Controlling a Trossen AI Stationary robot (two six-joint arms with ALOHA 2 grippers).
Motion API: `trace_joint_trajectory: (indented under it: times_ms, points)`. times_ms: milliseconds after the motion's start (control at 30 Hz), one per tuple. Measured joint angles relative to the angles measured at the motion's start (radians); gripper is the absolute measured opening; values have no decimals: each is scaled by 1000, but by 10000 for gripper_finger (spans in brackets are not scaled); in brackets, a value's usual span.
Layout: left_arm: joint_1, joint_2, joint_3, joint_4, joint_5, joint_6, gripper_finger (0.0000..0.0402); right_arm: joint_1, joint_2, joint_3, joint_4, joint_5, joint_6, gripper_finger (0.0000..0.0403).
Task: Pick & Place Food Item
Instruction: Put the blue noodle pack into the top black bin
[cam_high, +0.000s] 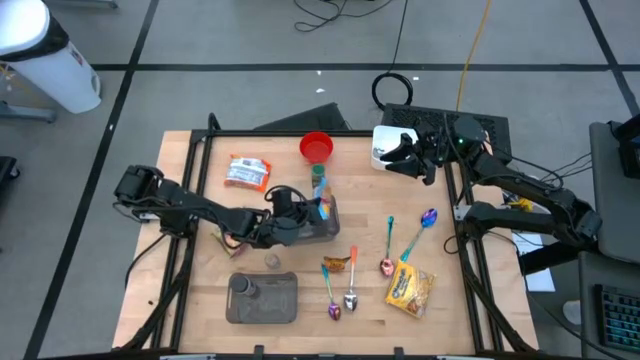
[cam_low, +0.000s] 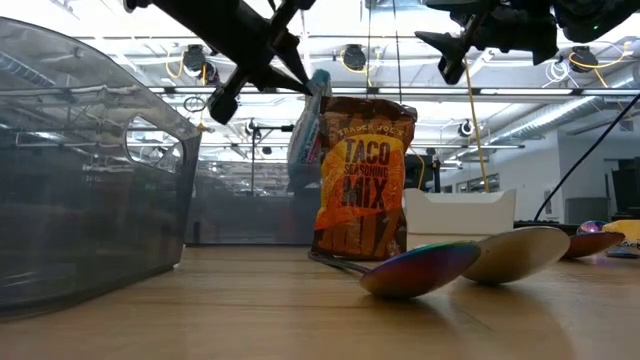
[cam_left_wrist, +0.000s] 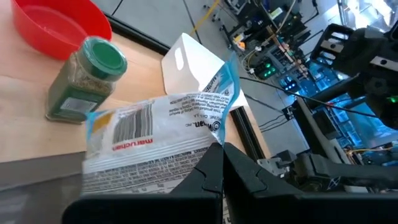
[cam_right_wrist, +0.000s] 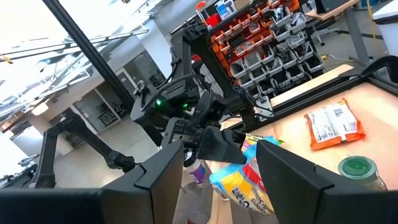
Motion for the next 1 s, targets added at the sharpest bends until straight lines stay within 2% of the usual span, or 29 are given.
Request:
trace_joint_trajectory:
  times_ms: [267,500,700,1000]
  points:
    - [0,99,0,180,10,20,0,0,0,0,-3,9,-7,196]
    - [-4,176,0,268,8,-7,0,0,0,0,-6,8,-8,196]
    - [-4,201,3,297,2,-13,1,0,0,0,-11,6,-8,196]
    - [0,197,3,460,-1,81,1,0,3,0,-21,8,-17,196]
